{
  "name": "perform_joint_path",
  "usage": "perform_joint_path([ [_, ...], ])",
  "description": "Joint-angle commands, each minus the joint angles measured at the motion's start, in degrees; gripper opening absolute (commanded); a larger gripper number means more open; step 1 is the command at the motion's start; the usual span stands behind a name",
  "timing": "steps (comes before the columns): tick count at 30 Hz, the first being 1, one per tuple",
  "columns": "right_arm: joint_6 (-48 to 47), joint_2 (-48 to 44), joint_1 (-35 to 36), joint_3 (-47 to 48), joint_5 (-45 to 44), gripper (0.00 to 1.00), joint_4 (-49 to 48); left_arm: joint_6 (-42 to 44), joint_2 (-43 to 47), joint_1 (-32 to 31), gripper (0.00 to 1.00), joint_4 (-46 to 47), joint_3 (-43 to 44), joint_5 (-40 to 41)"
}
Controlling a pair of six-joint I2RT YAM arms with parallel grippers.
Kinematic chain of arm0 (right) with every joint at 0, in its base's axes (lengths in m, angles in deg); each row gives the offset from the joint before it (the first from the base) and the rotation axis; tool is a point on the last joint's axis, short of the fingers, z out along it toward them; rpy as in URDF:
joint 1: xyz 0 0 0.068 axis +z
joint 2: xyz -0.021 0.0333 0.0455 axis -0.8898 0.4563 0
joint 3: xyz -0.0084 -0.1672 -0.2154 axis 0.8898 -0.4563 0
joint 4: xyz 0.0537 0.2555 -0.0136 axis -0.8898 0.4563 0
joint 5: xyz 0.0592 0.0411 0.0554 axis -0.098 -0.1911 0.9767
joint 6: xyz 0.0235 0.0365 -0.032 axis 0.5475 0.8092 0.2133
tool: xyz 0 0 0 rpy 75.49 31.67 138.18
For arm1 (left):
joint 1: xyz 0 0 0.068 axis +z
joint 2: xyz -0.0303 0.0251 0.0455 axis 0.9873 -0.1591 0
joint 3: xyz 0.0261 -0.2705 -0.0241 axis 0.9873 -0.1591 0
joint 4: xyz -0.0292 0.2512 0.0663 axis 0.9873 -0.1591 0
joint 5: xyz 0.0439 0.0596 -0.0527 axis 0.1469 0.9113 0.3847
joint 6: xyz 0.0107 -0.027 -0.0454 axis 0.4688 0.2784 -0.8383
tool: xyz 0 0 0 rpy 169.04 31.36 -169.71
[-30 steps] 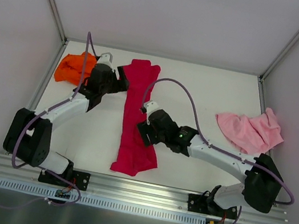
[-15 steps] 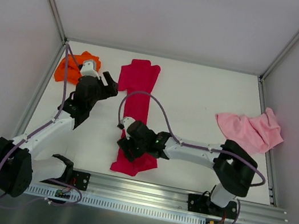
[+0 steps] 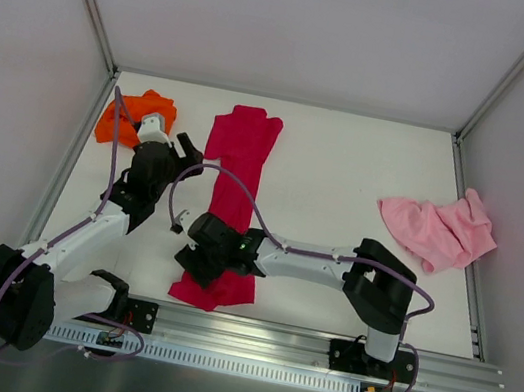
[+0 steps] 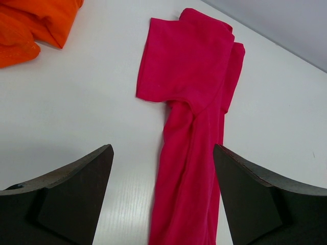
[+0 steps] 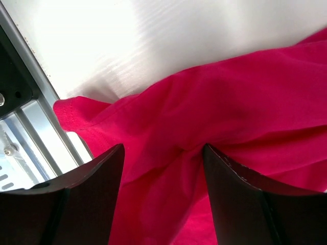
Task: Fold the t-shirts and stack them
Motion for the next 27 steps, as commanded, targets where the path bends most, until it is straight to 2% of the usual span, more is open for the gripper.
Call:
perform_joint_path([
  [1,-2.1,-1.0,1.0,4.2,-1.4,0.66,3.4,-0.8,0.0,-0.4,0.81,2.9,0.7,2.2],
  [7,-2.2,-3.2,1.9,3.1,-6.4,0.66,3.6,-0.8,0.4,-0.3,0.81,0.5,1.0,1.7],
  [16,-2.2,-5.8,4.0,1.9,-6.2,0.66,2.1,-3.2,2.1,-0.4,0.81,-2.1,0.8,8.2],
  [27,-2.1,-1.0,4.2,3.0,0.7,0.66,-0.6,-3.5,0.8,-0.4,0.82,-1.7,1.1,9.6],
])
